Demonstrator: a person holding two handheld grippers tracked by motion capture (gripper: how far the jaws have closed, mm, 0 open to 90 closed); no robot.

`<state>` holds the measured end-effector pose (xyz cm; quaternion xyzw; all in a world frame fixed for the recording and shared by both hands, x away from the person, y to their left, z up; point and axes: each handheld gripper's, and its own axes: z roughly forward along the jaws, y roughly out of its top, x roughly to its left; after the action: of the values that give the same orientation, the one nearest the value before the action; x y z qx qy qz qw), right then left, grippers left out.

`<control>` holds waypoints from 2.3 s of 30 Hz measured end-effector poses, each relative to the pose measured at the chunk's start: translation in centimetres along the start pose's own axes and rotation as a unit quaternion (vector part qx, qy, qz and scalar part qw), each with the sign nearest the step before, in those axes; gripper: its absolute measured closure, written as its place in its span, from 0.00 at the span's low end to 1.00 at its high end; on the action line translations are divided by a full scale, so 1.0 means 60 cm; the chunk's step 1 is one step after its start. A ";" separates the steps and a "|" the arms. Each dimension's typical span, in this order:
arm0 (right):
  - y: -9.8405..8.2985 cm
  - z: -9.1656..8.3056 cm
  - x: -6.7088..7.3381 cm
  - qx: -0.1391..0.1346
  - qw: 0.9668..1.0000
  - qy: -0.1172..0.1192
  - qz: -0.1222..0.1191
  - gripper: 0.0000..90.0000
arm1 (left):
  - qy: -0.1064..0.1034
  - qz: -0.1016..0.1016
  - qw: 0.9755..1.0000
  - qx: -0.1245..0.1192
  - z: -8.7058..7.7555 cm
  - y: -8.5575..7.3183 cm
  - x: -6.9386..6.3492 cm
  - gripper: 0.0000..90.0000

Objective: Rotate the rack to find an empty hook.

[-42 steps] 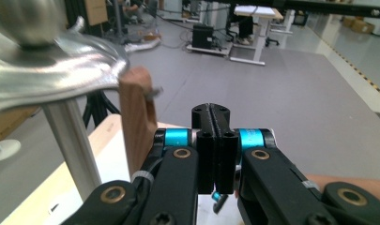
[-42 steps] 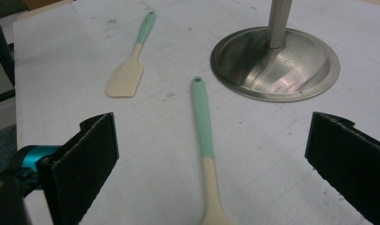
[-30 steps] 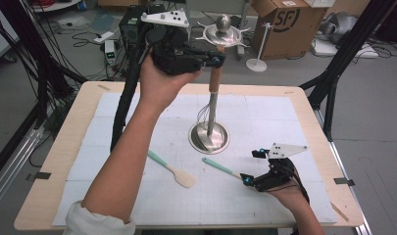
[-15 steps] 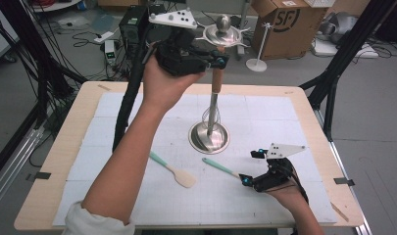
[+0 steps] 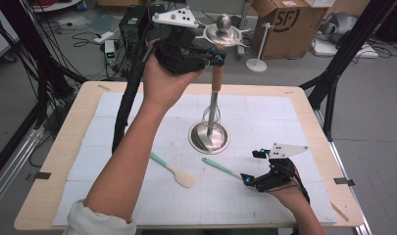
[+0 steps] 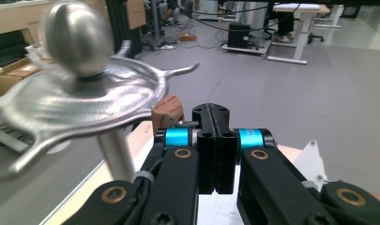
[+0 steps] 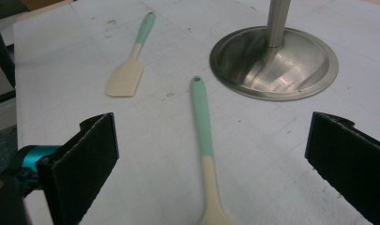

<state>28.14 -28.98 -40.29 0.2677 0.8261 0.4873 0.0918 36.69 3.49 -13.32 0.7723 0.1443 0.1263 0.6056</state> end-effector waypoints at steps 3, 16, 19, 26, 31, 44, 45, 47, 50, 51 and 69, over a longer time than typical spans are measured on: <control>0.000 0.000 0.000 0.001 1.000 -0.001 0.001 0.03 | 0.006 -0.009 1.000 -0.007 -0.010 -0.005 0.008 1.00; 0.000 0.005 0.000 0.006 1.000 -0.001 0.000 0.03 | 0.031 -0.057 0.997 -0.049 -0.046 -0.023 0.049 1.00; 0.000 0.005 0.000 0.006 1.000 -0.001 0.001 0.03 | 0.043 -0.061 0.996 -0.052 -0.047 -0.024 0.053 1.00; 0.000 0.001 0.000 0.003 1.000 -0.001 0.002 0.03 | 0.066 -0.066 0.994 -0.049 -0.053 -0.026 0.061 1.00; 0.000 0.001 0.000 0.003 1.000 -0.001 0.003 0.03 | 0.051 -0.056 0.996 -0.043 -0.051 -0.026 0.048 1.00; 0.001 0.003 0.003 0.003 1.000 0.000 0.000 0.03 | 0.003 -0.038 0.999 -0.027 -0.023 -0.036 0.006 1.00; 0.001 0.003 0.003 0.003 1.000 0.000 0.000 0.03 | -0.001 -0.035 0.999 -0.028 -0.019 -0.035 0.001 1.00; 0.001 0.004 0.003 0.003 1.000 0.000 -0.001 0.03 | -0.012 -0.030 0.999 -0.028 -0.012 -0.033 -0.007 1.00; 0.002 0.004 0.003 0.003 1.000 0.000 -0.002 0.03 | -0.026 -0.027 0.999 -0.031 -0.002 -0.030 -0.018 1.00; 0.002 0.004 0.003 0.004 1.000 0.000 -0.002 0.03 | -0.029 -0.025 0.999 -0.032 0.001 -0.028 -0.021 1.00; 0.001 -0.001 0.001 -0.001 1.000 -0.001 0.001 0.03 | -0.004 -0.020 0.998 -0.051 0.004 -0.012 -0.015 1.00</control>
<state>28.07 -28.95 -40.21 0.2686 0.8255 0.4876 0.0926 35.87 3.12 -14.11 0.7378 0.1503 0.1182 0.6473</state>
